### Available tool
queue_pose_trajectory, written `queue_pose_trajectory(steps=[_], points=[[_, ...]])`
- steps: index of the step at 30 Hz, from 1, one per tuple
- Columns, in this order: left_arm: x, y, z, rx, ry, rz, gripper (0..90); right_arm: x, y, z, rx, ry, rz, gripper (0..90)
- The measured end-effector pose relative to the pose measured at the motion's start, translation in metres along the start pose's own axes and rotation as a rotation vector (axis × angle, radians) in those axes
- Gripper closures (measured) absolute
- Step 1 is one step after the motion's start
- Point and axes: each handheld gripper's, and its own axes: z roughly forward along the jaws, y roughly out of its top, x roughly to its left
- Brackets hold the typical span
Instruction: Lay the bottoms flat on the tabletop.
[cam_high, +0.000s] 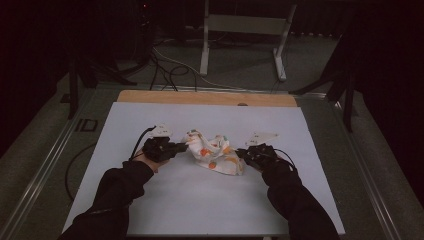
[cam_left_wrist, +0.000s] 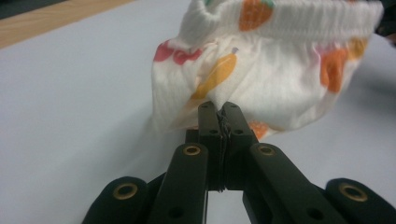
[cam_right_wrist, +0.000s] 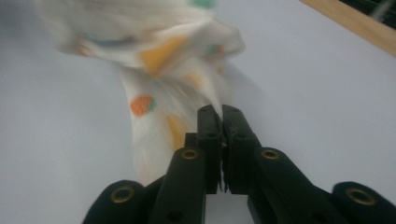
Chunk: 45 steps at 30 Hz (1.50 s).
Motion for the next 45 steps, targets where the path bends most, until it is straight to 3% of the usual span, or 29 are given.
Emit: queue_pose_trajectory(steps=[1, 7, 11, 14, 18, 20, 21, 26, 29, 30, 31, 32, 33, 36, 37, 42, 43, 45], points=[[0.003, -0.003, -0.006, 0.003, 0.001, -0.031, 89.4, -0.003, -0.006, -0.006, 0.013, -0.001, 0.010, 87.9], [0.000, -0.012, -0.012, 0.039, 0.008, -0.025, 89.4, -0.004, -0.020, -0.011, 0.054, -0.011, 0.004, 87.9], [-0.003, -0.024, -0.014, 0.050, -0.007, -0.048, 89.4, 0.001, -0.026, -0.018, 0.047, -0.001, -0.005, 87.8], [-0.008, -0.031, -0.013, 0.062, -0.011, -0.037, 89.3, 0.006, -0.027, -0.022, 0.050, 0.006, -0.011, 87.8], [-0.014, -0.048, -0.013, 0.099, -0.012, -0.038, 89.2, 0.029, -0.037, -0.033, 0.084, 0.032, -0.049, 87.7], [-0.015, -0.052, -0.013, 0.110, -0.014, -0.035, 89.2, 0.041, -0.041, -0.037, 0.088, 0.065, -0.042, 87.6], [-0.016, -0.058, -0.015, 0.140, -0.024, -0.022, 89.1, 0.049, -0.043, -0.039, 0.084, 0.086, -0.041, 87.5], [-0.016, -0.069, -0.016, 0.170, -0.038, -0.039, 88.6, 0.069, -0.047, -0.040, 0.108, 0.128, -0.065, 86.5], [-0.016, -0.075, -0.017, 0.171, -0.039, -0.053, 86.8, 0.075, -0.046, -0.039, 0.113, 0.152, -0.082, 81.0], [-0.015, -0.075, -0.019, 0.160, -0.046, -0.064, 76.9, 0.076, -0.042, -0.042, 0.102, 0.159, -0.078, 66.9], [-0.015, -0.075, -0.021, 0.148, -0.047, -0.072, 76.9, 0.076, -0.042, -0.042, 0.102, 0.159, -0.078, 66.9], [-0.015, -0.074, -0.023, 0.138, -0.050, -0.079, 62.6, 0.072, -0.037, -0.046, 0.063, 0.133, -0.077, 60.2], [-0.014, -0.072, -0.026, 0.125, -0.049, -0.085, 62.6, 0.072, -0.037, -0.046, 0.063, 0.133, -0.077, 60.2], [-0.015, -0.065, -0.032, 0.096, -0.051, -0.092, 44.7, 0.058, -0.027, -0.052, -0.001, 0.106, -0.042, 51.6], [-0.014, -0.062, -0.033, 0.096, -0.047, -0.091, 38.6, 0.046, -0.020, -0.051, -0.032, 0.071, -0.019, 49.8], [-0.010, -0.053, -0.033, 0.083, -0.034, -0.101, 34.8, 0.029, -0.013, -0.039, -0.035, 0.028, -0.004, 48.6], [-0.006, -0.053, -0.031, 0.074, -0.042, -0.119, 34.8, 0.025, -0.011, -0.033, -0.022, 0.008, -0.013, 48.5], [0.000, -0.053, -0.026, 0.082, -0.044, -0.145, 33.9, 0.013, -0.011, -0.010, 0.013, 0.014, -0.007, 47.2]])
